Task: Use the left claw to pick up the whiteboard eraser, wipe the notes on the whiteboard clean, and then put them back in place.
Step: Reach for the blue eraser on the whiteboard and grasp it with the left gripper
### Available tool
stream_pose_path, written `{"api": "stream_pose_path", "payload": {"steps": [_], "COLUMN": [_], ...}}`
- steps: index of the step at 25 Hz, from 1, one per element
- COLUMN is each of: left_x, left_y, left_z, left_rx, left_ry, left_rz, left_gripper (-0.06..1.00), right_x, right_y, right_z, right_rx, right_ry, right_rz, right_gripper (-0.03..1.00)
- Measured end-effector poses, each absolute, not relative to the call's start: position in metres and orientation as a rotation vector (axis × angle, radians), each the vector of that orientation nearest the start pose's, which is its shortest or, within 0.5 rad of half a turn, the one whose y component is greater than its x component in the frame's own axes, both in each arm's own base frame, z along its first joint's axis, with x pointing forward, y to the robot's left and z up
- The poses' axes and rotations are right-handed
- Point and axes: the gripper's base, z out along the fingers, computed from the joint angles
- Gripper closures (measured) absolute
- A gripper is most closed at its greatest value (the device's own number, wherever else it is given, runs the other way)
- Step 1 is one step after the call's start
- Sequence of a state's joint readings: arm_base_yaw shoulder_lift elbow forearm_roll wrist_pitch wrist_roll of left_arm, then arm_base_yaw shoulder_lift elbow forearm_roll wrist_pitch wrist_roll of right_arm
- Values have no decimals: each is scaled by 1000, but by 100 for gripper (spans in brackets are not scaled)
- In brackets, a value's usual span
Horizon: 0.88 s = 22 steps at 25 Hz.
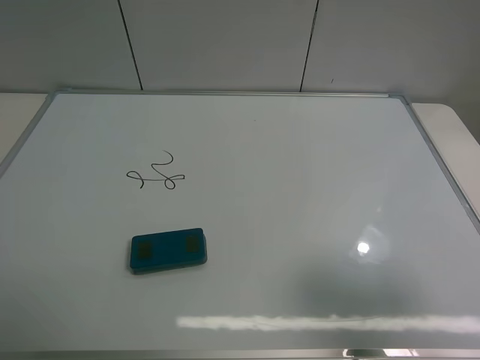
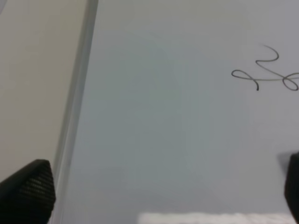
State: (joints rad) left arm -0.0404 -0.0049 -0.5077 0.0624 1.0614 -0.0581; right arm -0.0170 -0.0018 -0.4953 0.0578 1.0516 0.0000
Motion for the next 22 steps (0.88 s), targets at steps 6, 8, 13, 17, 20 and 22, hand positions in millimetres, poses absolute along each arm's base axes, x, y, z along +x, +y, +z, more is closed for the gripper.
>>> {"api": "stream_pose_path", "payload": {"steps": [6, 8, 13, 17, 20, 22], "left_x": [-6, -6, -6, -6, -6, -6], "left_y": [5, 5, 5, 5, 5, 5], "left_z": [279, 279, 279, 279, 279, 279], "left_rx": [-21, -21, -21, -21, -21, -21], "left_ry": [2031, 2031, 2031, 2031, 2031, 2031], "left_rz": [12, 12, 12, 12, 12, 12], "left_gripper": [-5, -5, -5, -5, -5, -5], "right_x": [-4, -4, -4, -4, -4, -4], "right_y": [5, 5, 5, 5, 5, 5], "right_z": [277, 277, 277, 277, 277, 277], "right_rx": [15, 15, 15, 15, 15, 15], "right_ry": [2037, 2037, 2037, 2037, 2037, 2037], "right_rz": [58, 58, 58, 58, 58, 58], "right_gripper": [-3, -3, -3, -3, -3, -3]}}
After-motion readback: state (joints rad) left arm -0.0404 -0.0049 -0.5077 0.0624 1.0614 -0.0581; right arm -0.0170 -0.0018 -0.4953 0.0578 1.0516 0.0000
